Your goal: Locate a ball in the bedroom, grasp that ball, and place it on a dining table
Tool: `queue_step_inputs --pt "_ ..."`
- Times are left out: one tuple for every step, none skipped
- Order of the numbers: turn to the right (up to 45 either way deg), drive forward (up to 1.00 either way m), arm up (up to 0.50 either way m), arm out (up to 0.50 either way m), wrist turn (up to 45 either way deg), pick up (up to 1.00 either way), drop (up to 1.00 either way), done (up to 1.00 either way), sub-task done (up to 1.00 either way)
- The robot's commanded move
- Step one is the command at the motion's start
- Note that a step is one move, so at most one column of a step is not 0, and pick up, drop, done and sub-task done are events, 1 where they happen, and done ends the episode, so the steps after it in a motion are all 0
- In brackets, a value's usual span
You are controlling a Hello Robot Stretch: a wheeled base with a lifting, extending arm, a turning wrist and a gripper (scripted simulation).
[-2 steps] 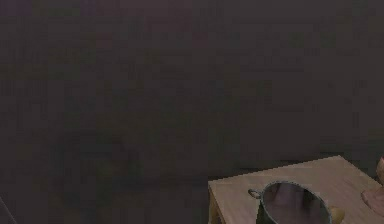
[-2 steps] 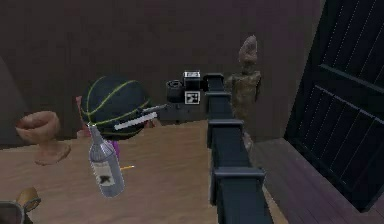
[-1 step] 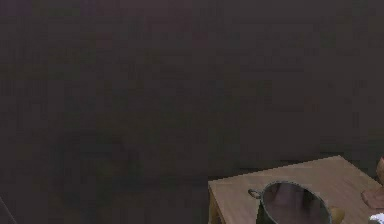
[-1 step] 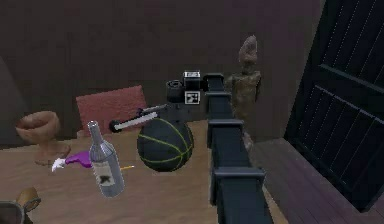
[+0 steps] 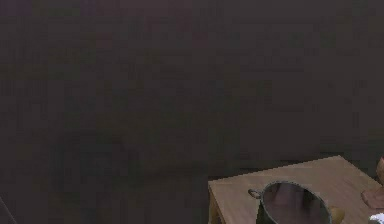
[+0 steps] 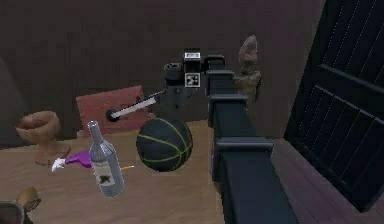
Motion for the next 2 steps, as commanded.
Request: queue_step_inputs --pt "0.0 0.0 0.0 -0.08 0.0 0.0 0.0 0.0 0.0" --pt "0.0 0.0 0.0 0.0 0.0 0.0 0.0 1.0 0.0"
